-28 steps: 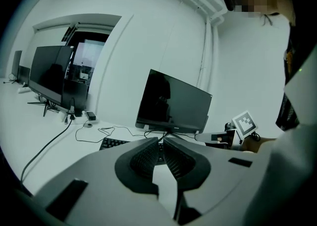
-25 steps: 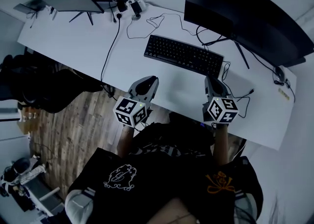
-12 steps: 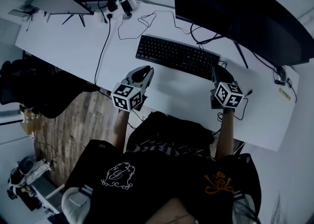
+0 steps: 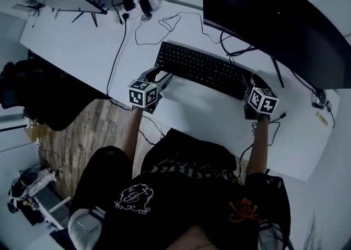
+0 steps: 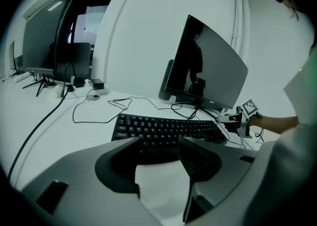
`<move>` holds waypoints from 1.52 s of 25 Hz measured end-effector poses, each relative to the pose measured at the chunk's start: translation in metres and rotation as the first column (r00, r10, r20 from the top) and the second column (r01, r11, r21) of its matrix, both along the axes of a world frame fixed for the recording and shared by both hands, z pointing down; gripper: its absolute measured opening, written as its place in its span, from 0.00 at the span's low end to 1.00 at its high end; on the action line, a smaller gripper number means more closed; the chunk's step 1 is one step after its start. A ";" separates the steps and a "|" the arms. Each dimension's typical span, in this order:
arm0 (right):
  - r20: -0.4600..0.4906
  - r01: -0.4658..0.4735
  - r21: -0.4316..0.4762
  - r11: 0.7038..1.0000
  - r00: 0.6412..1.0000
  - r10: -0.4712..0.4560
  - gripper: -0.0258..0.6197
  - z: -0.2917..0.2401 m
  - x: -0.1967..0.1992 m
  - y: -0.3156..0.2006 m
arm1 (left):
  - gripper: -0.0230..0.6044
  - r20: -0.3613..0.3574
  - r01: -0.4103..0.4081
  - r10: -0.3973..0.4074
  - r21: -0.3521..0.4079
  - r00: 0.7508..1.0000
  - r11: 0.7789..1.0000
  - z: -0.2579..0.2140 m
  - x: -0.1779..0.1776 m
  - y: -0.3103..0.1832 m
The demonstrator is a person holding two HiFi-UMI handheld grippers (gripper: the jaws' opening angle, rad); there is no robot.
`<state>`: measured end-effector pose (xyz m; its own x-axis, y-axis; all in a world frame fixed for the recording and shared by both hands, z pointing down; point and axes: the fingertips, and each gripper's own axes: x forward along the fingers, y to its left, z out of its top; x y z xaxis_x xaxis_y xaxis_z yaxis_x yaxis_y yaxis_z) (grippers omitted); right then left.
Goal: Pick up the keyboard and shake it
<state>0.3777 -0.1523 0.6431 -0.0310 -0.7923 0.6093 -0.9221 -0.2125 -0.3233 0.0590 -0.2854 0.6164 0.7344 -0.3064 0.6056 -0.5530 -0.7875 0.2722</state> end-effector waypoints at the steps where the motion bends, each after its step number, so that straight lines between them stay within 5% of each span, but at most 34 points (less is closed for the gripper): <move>1: 0.007 0.004 -0.011 1.000 1.000 -0.004 0.43 0.005 0.002 -0.002 | 0.43 0.007 0.007 -0.007 -0.010 1.000 1.000 0.004 -0.002 -0.008; 11: 0.113 0.023 -0.051 0.998 0.993 -0.017 0.51 0.027 0.009 -0.014 | 0.58 0.097 0.046 -0.035 -0.117 0.995 0.992 0.055 -0.013 -0.064; 19: 0.213 0.004 -0.037 0.999 0.977 0.004 0.51 0.032 0.005 -0.020 | 0.61 0.118 -0.027 0.050 -0.187 0.992 0.982 0.074 -0.008 -0.065; 30: 0.210 -0.038 -0.026 0.999 0.977 0.042 0.50 0.030 0.006 -0.025 | 0.60 0.098 -0.032 0.048 -0.154 0.994 0.988 0.076 -0.011 -0.065; 34: 0.272 -0.153 0.022 0.988 0.952 0.142 0.39 0.022 0.012 -0.019 | 0.60 0.113 -0.032 0.049 -0.151 0.992 0.988 0.072 -0.015 -0.057; 38: 0.260 -0.145 0.032 0.989 0.957 0.131 0.38 0.016 0.003 -0.011 | 0.60 0.109 -0.022 0.038 -0.145 0.993 0.989 0.073 -0.024 -0.049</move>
